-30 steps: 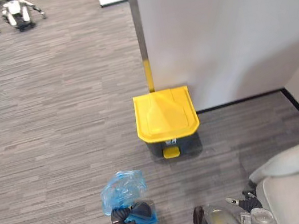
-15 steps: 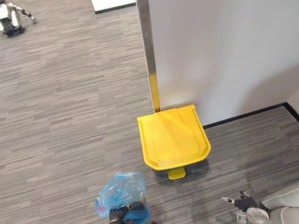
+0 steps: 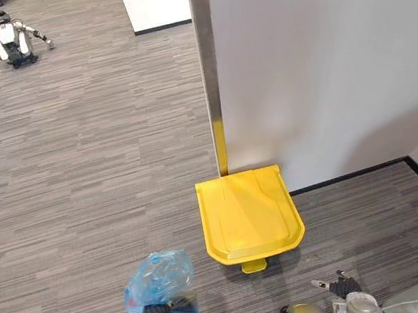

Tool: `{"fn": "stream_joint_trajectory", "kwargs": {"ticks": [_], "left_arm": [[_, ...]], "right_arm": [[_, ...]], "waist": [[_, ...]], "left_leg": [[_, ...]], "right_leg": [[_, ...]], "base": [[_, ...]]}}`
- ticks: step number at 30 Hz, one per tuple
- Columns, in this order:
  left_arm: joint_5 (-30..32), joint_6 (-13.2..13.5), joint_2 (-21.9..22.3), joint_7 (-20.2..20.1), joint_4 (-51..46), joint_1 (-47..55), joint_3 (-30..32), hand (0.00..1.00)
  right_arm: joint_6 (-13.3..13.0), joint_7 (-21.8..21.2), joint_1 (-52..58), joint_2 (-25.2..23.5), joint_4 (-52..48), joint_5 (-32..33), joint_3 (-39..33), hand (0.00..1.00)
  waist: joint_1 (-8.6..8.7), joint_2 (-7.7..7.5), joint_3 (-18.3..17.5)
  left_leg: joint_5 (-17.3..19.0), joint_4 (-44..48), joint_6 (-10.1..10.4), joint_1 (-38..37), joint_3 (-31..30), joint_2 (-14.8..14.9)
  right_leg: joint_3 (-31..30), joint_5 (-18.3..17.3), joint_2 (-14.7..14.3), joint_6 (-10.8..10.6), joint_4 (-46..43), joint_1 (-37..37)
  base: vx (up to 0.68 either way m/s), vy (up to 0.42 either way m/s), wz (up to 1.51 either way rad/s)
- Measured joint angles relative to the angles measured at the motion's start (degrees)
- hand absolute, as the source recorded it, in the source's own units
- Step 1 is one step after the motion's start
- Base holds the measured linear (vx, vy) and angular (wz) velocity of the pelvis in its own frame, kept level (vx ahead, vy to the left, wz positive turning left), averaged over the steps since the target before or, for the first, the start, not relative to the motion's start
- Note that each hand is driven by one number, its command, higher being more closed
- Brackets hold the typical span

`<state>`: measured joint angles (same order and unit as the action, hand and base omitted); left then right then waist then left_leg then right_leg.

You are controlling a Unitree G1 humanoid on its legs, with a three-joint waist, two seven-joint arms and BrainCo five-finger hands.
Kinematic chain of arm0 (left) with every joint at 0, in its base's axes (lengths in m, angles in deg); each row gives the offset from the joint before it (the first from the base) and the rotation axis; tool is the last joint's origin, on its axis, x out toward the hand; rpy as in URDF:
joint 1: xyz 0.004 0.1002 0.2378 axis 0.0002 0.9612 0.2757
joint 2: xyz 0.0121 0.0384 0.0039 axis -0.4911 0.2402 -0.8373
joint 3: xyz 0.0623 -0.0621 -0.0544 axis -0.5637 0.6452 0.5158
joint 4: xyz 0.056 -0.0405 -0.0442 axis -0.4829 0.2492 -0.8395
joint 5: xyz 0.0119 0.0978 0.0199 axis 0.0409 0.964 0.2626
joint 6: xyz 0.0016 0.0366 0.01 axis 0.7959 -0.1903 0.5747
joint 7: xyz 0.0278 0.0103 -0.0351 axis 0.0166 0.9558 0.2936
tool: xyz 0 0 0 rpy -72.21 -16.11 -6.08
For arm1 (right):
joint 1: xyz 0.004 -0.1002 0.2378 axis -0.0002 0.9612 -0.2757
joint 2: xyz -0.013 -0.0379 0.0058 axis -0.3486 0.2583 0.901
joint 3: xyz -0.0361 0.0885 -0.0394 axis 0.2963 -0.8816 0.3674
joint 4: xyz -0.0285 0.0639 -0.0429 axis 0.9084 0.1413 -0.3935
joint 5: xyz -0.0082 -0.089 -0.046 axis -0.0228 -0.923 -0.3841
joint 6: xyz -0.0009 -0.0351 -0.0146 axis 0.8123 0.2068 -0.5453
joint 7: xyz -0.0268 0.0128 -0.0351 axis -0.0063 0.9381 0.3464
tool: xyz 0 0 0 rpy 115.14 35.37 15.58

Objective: Gather rubbish on tea table into small bin, then transfer packed bag to large trash can.

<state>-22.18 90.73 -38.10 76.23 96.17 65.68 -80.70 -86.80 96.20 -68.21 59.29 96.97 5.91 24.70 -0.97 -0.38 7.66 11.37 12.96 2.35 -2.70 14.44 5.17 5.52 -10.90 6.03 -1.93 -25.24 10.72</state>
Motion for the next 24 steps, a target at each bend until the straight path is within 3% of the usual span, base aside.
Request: {"fn": "stream_joint_trajectory", "kwargs": {"ticks": [5,11,16,24], "left_arm": [[0.14,0.03,1.57,-0.14,0.04,-0.32,0.64,1.00],[0.61,0.05,1.40,-0.18,1.46,0.02,0.99,1.00],[0.63,0.05,1.05,-0.14,2.42,0.07,0.90,1.00],[0.94,0.04,-1.05,-0.12,4.04,0.56,0.38,1.00]], "right_arm": [[0.10,0.01,1.09,-0.14,0.21,0.04,-0.35,0.00],[0.05,-0.03,1.49,0.22,1.73,0.04,-1.21,0.00],[0.04,-0.05,1.98,0.23,2.54,0.07,-1.26,0.00],[0.04,-0.04,2.45,1.39,3.14,0.13,-1.97,0.00]], "waist": [[0.11,0.74,-0.24],[0.05,0.85,-0.63],[0.12,1.07,-1.11],[0.12,1.48,-1.81]], "left_leg": [[-1.55,-4.47,2.31,-2.28,-1.58,2.12],[-3.51,-7.14,1.37,-2.98,-2.16,1.23],[-5.86,-9.54,0.40,-2.29,-5.21,-0.38],[-9.22,-13.19,0.34,-2.18,-9.41,-1.24]], "right_leg": [[2.20,2.18,-2.92,1.07,6.52,-4.58],[2.47,7.10,-3.55,0.15,15.34,-8.08],[4.56,9.54,-2.46,-0.34,19.39,-9.48],[7.04,10.55,-1.99,-0.12,20.75,-10.44]], "base": [[0.05,-0.074,0.09],[-0.01,0.036,0.04],[-0.06,0.044,0.25],[-0.09,-0.011,0.24]]}}
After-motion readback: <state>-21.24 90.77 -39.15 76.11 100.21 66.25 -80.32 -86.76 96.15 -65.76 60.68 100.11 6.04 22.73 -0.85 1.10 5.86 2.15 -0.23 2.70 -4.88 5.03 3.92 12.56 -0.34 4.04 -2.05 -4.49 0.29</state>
